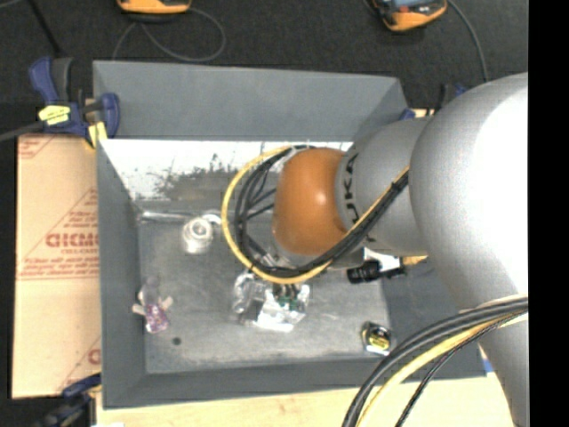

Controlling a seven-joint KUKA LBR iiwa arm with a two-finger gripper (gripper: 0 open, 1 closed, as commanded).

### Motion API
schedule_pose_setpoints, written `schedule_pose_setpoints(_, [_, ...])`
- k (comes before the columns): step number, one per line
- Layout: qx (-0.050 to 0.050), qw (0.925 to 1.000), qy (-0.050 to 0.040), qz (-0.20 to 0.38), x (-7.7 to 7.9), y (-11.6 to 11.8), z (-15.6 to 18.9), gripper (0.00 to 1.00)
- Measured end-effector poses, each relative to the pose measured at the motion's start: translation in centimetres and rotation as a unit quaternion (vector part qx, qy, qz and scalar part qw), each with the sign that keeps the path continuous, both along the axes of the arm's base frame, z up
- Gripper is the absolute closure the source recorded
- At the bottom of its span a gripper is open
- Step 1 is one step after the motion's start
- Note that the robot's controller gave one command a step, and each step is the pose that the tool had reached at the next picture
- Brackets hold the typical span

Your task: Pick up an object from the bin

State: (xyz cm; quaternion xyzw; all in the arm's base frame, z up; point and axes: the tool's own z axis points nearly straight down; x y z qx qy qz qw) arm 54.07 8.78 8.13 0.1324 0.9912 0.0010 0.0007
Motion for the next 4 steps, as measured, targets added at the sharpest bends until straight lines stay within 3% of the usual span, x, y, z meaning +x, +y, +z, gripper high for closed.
schedule_pose_setpoints(1, [0.000, 1.0000, -0.0002, -0.001, 0.0, 0.0, 0.1, 1.00])
schedule_pose_setpoints(2, [0.000, 1.0000, -0.0014, -0.001, 0.1, -0.1, 5.2, 1.00])
schedule_pose_setpoints(4, [0.000, 1.0000, -0.0008, 0.000, 0.2, -0.2, 11.6, 1.00])
